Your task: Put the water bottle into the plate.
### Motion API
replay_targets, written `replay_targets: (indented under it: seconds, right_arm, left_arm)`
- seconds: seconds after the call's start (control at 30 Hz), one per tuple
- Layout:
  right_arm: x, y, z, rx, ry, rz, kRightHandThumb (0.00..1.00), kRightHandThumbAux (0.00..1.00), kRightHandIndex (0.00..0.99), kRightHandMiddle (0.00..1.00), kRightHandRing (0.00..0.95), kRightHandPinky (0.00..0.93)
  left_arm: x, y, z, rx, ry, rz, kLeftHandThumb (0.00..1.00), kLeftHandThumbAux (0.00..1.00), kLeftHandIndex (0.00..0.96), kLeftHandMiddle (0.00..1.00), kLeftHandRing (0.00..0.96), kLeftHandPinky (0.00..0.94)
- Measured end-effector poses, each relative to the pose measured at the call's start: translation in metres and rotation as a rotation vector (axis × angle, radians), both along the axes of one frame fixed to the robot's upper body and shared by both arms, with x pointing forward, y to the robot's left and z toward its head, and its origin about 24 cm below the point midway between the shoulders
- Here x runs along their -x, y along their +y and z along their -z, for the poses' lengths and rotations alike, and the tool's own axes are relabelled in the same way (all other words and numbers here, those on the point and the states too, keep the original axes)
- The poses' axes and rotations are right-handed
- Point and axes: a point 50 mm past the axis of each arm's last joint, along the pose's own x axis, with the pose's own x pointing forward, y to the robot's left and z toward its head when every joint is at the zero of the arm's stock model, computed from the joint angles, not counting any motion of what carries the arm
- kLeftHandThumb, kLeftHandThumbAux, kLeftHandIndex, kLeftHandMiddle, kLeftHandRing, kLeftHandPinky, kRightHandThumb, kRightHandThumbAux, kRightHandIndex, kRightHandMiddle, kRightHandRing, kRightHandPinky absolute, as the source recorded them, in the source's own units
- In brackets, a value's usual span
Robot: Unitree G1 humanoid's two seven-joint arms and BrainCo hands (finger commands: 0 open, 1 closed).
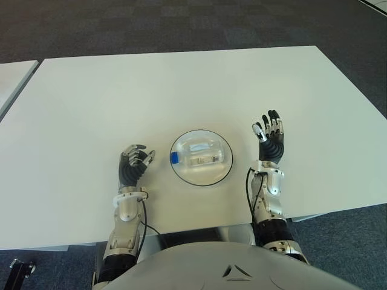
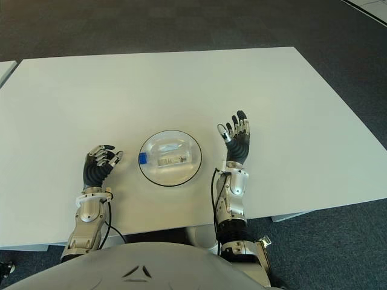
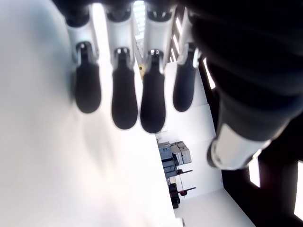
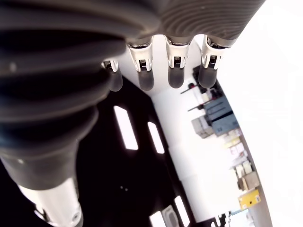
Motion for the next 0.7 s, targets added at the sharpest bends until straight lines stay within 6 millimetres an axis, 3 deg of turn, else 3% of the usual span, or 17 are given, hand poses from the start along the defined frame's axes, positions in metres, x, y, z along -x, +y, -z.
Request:
replay_targets:
  seconds: [0.27,0.63,0.67,0.7]
  right_arm:
    - [0.005,-0.003,0.011,-0.004,0.113,-0.019,0.033,0.939,0.328,0.242,0.233,0.322]
    - [0.007,-0.003,0.017,0.017,0.212,-0.061,0.039,0.995,0.486,0.438,0.433,0.479]
    - [0.007,-0.003,0.017,0.022,0.215,-0.064,0.275,0.901,0.466,0.460,0.452,0.495]
    - [0.007,-0.004,0.017,0.028,0.218,-0.067,0.359,0.868,0.459,0.467,0.459,0.500]
  left_arm:
    - [-0.001,0.001,0.000,0.000,0.001,0.000,0.697,0.719,0.431,0.598,0.595,0.578]
    - [-0.001,0.001,0.000,0.008,-0.004,-0.002,0.699,0.719,0.430,0.604,0.601,0.595]
    - [-0.001,0.001,0.000,0.008,-0.005,-0.002,0.699,0.719,0.430,0.608,0.604,0.595]
    - [-0.001,0.001,0.000,0.008,-0.005,-0.001,0.699,0.719,0.430,0.610,0.605,0.595]
